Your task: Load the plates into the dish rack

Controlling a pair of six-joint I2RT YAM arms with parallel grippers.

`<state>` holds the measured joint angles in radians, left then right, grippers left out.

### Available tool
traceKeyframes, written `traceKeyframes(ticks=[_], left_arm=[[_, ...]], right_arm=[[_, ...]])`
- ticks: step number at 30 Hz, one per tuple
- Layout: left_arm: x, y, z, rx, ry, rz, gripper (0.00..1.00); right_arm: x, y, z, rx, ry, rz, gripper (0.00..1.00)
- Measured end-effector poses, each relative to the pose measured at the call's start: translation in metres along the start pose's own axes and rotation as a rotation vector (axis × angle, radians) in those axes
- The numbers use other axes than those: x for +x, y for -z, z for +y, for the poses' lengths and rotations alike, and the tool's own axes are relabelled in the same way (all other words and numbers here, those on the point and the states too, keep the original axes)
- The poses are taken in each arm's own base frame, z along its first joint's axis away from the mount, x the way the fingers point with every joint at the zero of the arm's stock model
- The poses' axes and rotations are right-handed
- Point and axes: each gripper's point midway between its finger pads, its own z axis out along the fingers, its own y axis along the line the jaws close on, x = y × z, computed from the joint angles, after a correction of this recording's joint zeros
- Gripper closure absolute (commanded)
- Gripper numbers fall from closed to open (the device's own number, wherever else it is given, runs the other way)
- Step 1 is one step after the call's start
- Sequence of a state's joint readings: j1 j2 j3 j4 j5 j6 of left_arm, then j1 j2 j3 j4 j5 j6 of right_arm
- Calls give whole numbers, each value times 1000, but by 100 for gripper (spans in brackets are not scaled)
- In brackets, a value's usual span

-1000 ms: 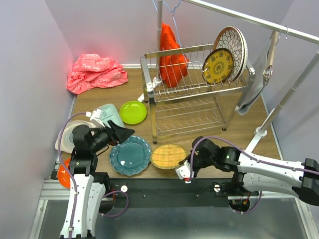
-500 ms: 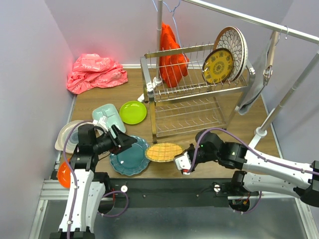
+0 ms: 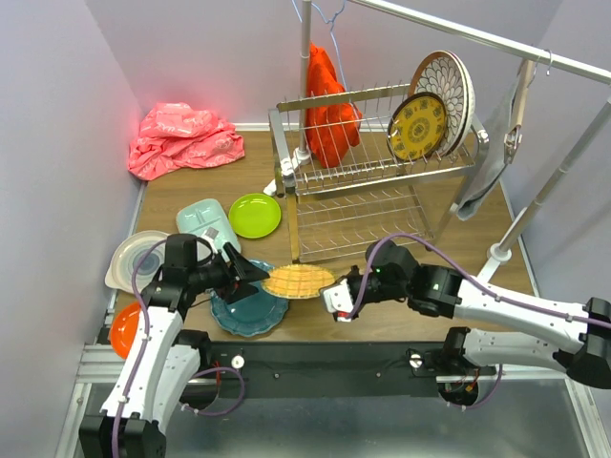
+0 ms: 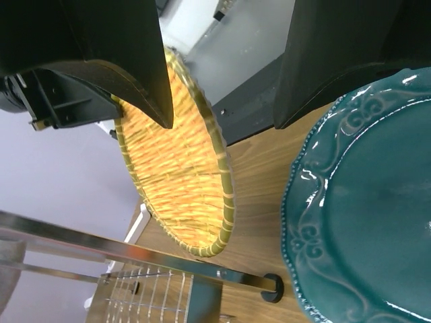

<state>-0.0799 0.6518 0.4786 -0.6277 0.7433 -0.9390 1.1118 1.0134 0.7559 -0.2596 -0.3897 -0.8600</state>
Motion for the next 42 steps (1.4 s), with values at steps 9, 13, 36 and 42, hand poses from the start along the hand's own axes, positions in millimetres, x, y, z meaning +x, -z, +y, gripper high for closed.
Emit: traceKeyframes(ticks=[9,13,36,42], left_arm=[[-7,-5,-2,-12,96,-10,86],[-9,-7,0,-30,169,-22,100],[-38,37,-7,-268,-193,-155,100],[-56,62,-62,-111,-494,-306,100]], right_arm=[[-15,-26,-8,6,9,-44,100],[-19,-38,1,-31,6,-53,100],[-67,-17,-45,133,-222,-136,29],[-86,-15,-68,184,-403,-148,23]])
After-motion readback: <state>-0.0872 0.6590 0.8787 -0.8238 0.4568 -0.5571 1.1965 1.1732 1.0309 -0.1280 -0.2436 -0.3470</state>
